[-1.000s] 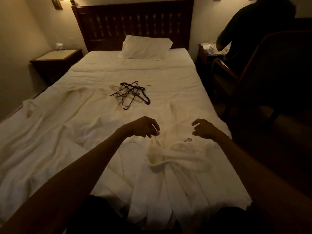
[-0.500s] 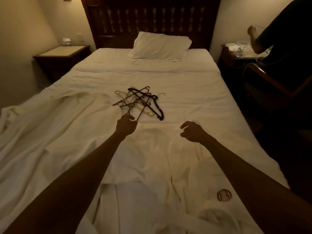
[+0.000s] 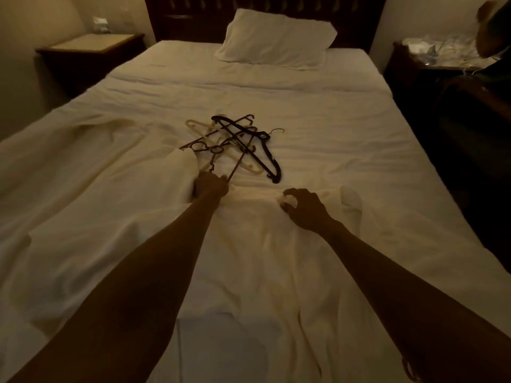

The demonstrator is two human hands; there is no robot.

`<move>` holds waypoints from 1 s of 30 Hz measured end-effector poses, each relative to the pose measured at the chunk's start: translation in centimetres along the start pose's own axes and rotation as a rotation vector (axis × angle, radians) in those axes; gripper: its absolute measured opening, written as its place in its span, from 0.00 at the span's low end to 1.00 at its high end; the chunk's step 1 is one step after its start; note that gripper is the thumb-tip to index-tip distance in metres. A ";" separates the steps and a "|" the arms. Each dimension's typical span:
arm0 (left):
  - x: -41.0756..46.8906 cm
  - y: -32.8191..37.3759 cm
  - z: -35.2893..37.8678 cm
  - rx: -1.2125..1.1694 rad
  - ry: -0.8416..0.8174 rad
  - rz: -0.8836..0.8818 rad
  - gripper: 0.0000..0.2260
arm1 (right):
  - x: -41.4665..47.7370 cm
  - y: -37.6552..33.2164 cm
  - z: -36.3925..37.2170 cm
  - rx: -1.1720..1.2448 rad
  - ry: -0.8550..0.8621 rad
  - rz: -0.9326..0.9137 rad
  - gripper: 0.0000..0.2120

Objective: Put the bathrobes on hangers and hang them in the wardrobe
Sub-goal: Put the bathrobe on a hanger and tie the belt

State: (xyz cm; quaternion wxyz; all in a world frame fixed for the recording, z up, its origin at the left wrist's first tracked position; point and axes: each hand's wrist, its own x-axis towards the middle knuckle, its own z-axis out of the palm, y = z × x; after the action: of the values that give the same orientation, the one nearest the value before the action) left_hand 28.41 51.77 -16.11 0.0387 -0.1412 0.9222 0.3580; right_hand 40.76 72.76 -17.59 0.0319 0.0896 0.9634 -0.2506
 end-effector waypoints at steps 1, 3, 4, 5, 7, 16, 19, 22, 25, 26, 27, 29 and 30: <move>0.2 -0.1 0.0 -0.015 -0.003 -0.016 0.28 | 0.0 -0.1 0.3 -0.021 0.003 0.006 0.22; 0.4 -0.6 -0.2 -0.064 -0.028 -0.064 0.27 | -0.2 -0.2 1.1 -0.069 0.001 0.010 0.24; 0.5 -0.7 -0.3 -0.079 -0.045 -0.090 0.26 | -0.4 -0.3 1.4 -0.095 -0.005 0.008 0.25; 0.6 -0.7 -0.5 -0.095 -0.049 -0.111 0.25 | -0.7 -0.3 1.8 -0.116 -0.020 0.009 0.27; 0.6 -0.6 -0.9 -0.161 -0.063 -0.149 0.23 | -1.3 -0.5 2.4 -0.141 -0.066 0.030 0.29; -0.4 0.2 0.1 -0.112 -0.134 -0.130 0.27 | -2.6 -0.7 4.4 -0.133 -0.094 0.056 0.33; 0.1 -0.2 -0.2 -0.391 -0.251 -0.132 0.19 | -2.5 -0.8 4.5 -0.143 -0.094 0.057 0.33; -1.4 -0.2 -2.6 -0.676 -0.316 -0.087 0.16 | -3.0 -1.3 3.6 -0.162 -0.155 0.077 0.34; -2.4 0.8 -5.4 -0.654 -0.164 -0.078 0.13 | -4.0 -2.2 2.2 -0.105 -0.252 0.121 0.36; -3.2 1.4 -6.8 -0.612 -0.095 -0.079 0.12 | -4.6 -2.8 1.4 -0.063 -0.257 0.131 0.36; -4.0 1.9 -8.3 -0.576 -0.034 -0.059 0.11 | -5.2 -3.4 0.5 -0.021 -0.253 0.132 0.36; -6.0 3.2 -11.5 -0.474 0.032 0.007 0.15 | -6.9 -5.1 -2.1 0.022 -0.247 0.107 0.33; -7.5 3.9 -13.4 -0.417 0.050 0.027 0.17 | -7.7 -6.0 -3.4 0.028 -0.243 0.093 0.30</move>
State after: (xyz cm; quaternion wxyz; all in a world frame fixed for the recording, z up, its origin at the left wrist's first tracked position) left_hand 34.84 47.25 -2.32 -0.0192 -0.1425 0.8307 0.5378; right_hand 47.17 68.08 -10.92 0.1587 0.1034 0.9436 -0.2715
